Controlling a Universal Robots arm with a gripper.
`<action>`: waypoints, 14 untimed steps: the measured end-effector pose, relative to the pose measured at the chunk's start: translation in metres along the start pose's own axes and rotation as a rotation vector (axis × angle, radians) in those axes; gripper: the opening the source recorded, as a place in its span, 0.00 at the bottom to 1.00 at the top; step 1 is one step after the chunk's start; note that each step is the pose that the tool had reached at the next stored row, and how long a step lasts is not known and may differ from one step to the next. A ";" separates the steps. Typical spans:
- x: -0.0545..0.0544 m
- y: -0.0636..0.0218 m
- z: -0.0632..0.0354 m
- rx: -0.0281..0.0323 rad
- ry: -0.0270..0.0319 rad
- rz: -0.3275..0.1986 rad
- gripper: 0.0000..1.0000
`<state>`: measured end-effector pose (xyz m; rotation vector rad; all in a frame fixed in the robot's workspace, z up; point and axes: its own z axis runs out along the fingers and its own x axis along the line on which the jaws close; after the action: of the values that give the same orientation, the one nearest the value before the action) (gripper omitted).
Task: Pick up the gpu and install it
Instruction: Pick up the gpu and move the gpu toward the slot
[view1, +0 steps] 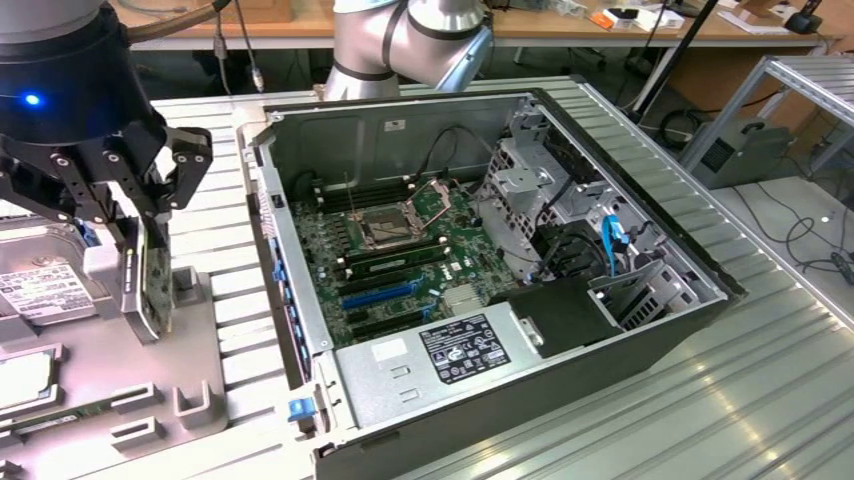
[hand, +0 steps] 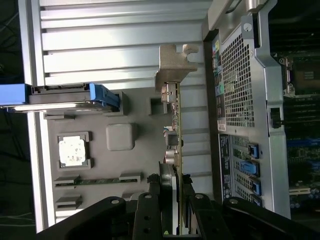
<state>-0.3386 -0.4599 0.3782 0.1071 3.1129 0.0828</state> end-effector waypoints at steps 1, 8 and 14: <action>0.000 0.0000 -0.0008 0.0000 0.0000 0.000 0.27; 0.000 0.0005 -0.0094 0.0000 0.0000 0.000 0.27; 0.000 0.0009 -0.0160 0.0001 0.0001 0.000 0.27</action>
<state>-0.3385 -0.4599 0.3942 0.1071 3.1130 0.0827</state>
